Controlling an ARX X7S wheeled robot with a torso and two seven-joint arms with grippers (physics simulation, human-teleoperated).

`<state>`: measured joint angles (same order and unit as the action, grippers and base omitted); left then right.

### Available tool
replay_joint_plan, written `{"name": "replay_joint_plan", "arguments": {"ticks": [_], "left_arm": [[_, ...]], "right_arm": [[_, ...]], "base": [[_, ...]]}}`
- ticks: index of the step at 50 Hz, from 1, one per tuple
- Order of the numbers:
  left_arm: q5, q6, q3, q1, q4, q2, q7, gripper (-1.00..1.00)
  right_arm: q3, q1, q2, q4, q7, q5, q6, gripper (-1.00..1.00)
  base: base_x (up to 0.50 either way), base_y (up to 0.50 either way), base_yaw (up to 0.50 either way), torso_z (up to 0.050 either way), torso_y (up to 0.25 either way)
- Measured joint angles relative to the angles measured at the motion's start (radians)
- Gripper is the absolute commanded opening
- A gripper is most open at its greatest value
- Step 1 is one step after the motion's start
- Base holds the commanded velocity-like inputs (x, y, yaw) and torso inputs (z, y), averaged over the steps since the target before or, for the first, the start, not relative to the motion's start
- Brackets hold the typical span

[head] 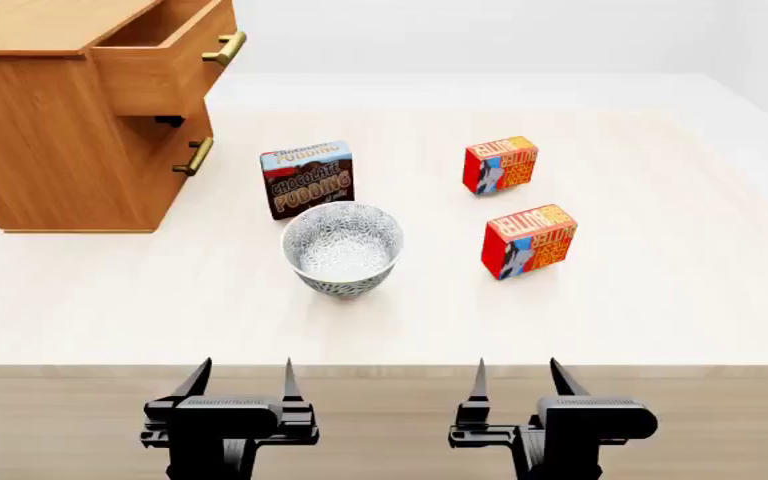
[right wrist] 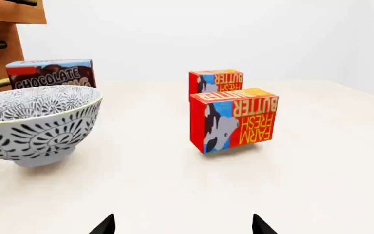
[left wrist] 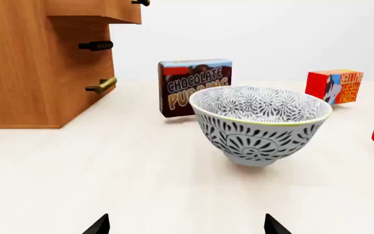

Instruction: Put the butter at the front in the top drawer of the cabinet and close it.

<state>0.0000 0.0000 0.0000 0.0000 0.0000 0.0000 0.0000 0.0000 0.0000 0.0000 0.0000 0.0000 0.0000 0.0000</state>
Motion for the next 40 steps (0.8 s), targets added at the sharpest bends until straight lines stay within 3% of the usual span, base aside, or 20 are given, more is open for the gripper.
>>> {"name": "replay_joint_plan", "arguments": {"ticks": [8,18,24,40], "left_arm": [[-0.025,-0.03,0.004,-0.002,0.109,-0.021,-0.013,1.0],[-0.068,-0.143,-0.047,-0.04,0.498,-0.078,-0.05,1.0],[-0.087,-0.114,-0.089,-0.024,0.655,-0.093,-0.075,1.0],[-0.129,-0.009,-0.117,-0.023,0.741,-0.112,-0.103,1.0]], "right_arm": [[-0.01,0.0,0.021,-0.118,0.034,-0.013,0.049,1.0],[0.003,0.038,0.07,-0.581,0.053,-0.045,0.279,1.0],[0.022,0.042,0.089,-0.782,0.066,-0.054,0.343,1.0],[0.044,0.023,0.114,-0.896,0.105,-0.032,0.31,1.0]], "base": [[0.0,0.0,0.0,0.0,0.0],[0.0,0.0,0.0,0.0,0.0],[0.0,0.0,0.0,0.0,0.0],[0.0,0.0,0.0,0.0,0.0]]}}
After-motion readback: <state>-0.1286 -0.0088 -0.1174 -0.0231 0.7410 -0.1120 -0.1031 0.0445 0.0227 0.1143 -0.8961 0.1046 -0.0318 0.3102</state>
